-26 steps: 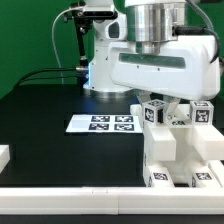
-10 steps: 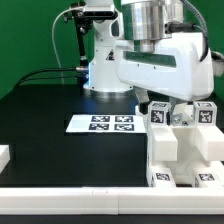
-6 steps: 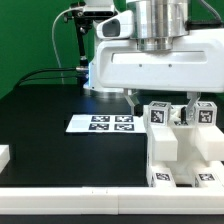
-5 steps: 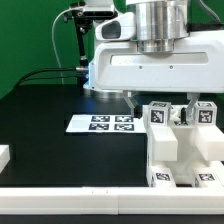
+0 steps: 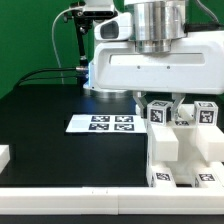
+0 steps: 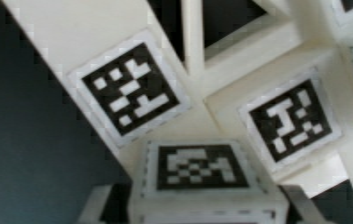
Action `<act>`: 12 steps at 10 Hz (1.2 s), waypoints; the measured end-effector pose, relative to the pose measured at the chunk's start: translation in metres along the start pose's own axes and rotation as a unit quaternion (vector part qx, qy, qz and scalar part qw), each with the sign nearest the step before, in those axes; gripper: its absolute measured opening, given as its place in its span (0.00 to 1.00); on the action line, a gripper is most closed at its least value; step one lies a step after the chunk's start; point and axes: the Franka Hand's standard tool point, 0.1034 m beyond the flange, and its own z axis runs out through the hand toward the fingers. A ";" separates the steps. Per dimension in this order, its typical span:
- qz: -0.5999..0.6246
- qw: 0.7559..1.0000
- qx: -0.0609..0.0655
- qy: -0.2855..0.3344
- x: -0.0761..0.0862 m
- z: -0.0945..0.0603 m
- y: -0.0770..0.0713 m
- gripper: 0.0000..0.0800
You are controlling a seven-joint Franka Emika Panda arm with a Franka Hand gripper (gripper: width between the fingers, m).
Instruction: Assemble chair
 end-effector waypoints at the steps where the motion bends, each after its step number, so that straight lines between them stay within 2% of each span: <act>1: 0.059 0.998 -0.002 -0.002 0.000 0.000 0.001 0.33; 3: 0.209 0.978 -0.003 -0.002 0.001 0.000 0.003 0.33; 5: 0.334 0.943 -0.003 -0.001 0.003 0.000 0.004 0.33; 6: 0.415 0.910 0.004 -0.003 0.003 0.000 0.006 0.33; 8: 0.511 0.859 0.004 -0.006 0.003 0.001 0.008 0.33; 11: 0.561 0.828 0.002 -0.005 0.002 0.000 0.008 0.33; 12: 0.564 0.826 0.002 -0.004 0.002 0.000 0.007 0.33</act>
Offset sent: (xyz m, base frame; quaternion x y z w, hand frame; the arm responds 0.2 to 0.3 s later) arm 0.0042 -0.0096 0.0037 -0.0320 0.0139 0.3938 0.9185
